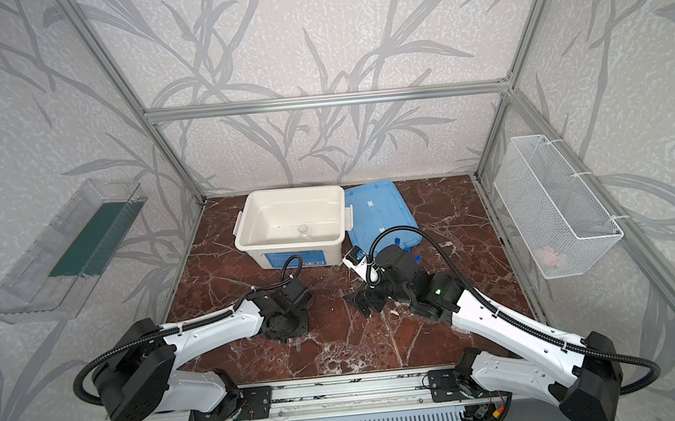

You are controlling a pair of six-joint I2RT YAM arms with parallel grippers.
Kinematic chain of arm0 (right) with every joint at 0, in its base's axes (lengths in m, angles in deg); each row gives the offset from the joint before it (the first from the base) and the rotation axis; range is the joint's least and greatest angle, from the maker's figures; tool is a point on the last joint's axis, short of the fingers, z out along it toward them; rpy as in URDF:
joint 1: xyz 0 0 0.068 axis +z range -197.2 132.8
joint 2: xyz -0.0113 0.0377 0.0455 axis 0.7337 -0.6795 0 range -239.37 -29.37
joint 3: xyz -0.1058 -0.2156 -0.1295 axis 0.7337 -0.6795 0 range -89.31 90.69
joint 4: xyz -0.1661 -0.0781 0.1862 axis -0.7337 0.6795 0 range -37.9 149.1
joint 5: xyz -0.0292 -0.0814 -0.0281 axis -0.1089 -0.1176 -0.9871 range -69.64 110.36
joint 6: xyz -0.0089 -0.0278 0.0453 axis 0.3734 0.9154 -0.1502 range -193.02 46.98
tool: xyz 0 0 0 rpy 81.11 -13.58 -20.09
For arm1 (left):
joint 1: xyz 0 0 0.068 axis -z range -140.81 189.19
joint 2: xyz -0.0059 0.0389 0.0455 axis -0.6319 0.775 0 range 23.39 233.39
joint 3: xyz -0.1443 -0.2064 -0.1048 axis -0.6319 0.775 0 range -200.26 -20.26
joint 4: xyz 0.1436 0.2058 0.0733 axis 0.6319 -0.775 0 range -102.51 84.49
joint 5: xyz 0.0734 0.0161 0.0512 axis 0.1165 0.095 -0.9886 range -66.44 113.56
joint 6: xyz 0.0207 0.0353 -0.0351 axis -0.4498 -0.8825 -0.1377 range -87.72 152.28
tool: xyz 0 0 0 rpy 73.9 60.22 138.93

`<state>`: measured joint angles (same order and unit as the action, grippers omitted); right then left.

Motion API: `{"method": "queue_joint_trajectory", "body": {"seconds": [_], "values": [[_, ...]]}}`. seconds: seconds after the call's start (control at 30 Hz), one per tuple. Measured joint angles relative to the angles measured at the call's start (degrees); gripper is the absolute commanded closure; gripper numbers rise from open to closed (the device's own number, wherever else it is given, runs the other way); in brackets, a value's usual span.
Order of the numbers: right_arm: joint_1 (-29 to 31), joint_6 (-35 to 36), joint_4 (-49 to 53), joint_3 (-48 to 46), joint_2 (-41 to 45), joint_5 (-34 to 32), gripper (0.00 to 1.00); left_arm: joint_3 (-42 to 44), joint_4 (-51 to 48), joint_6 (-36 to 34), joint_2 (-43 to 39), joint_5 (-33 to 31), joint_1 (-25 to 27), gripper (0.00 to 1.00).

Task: Organize the chemistry lab equipment
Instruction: 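Close the left gripper on the glass rod, then lift the glass rod and carry it over the white bin with the left gripper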

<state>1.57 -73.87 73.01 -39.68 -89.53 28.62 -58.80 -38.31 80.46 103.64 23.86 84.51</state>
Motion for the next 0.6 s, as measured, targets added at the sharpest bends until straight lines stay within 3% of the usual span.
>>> {"method": "queue_joint_trajectory", "body": {"seconds": [0.13,0.33,0.6], "values": [[0.0,-1.5,-1.6,0.0,-1.3,3.2,0.01,-0.2,-0.8,0.0,-0.9,1.0,0.0,1.00],[0.0,-3.5,-4.0,-0.2,-2.3,6.9,0.01,-4.0,-3.4,0.0,-5.7,1.4,0.0,1.00],[0.0,-4.3,-4.7,1.0,-2.3,5.7,0.01,-11.9,-7.8,-2.2,-12.2,0.0,-0.3,1.00]]}}
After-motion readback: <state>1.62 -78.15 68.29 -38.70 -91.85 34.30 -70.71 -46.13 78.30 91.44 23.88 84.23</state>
